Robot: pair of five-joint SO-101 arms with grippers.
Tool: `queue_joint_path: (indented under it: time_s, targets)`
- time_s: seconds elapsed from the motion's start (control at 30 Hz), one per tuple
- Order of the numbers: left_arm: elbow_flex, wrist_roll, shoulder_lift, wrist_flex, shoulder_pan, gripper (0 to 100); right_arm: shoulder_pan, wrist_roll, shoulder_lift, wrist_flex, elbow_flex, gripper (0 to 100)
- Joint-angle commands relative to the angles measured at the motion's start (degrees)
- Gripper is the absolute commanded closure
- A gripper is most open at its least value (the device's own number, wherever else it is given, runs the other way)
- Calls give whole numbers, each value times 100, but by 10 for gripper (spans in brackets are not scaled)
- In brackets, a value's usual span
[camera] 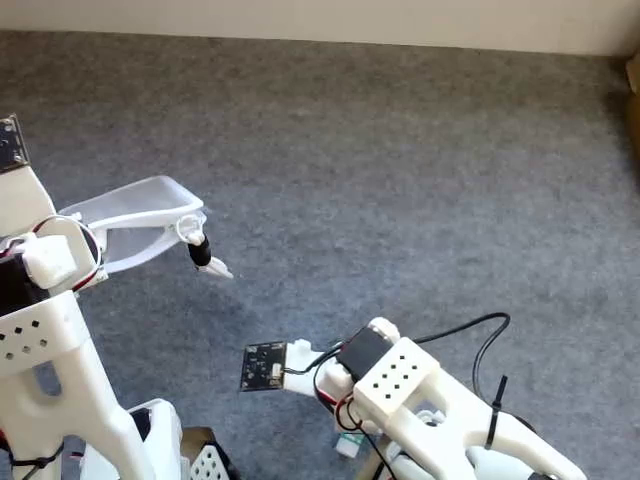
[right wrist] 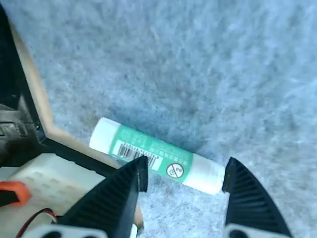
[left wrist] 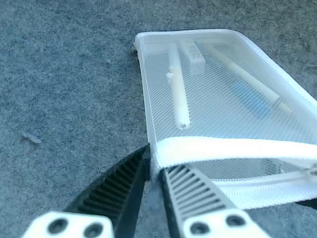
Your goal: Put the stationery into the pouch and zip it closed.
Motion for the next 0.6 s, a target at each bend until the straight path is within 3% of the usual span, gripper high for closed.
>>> queue_joint_path:
  time_s: [0.0,0.1,0.27,0.57]
  targets:
    - [-31,35,-13,-105,-75,989,242,35,-145,66,-66,759]
    - [-31,35,-13,-105,-75,989,295,105,-145,101,-57,759]
    - [-31,35,-13,-97,-75,989,295,1407,-198,-4,347,759]
    - [-31,35,-13,-97,-75,989,277,2031,-154,-936,1191,764]
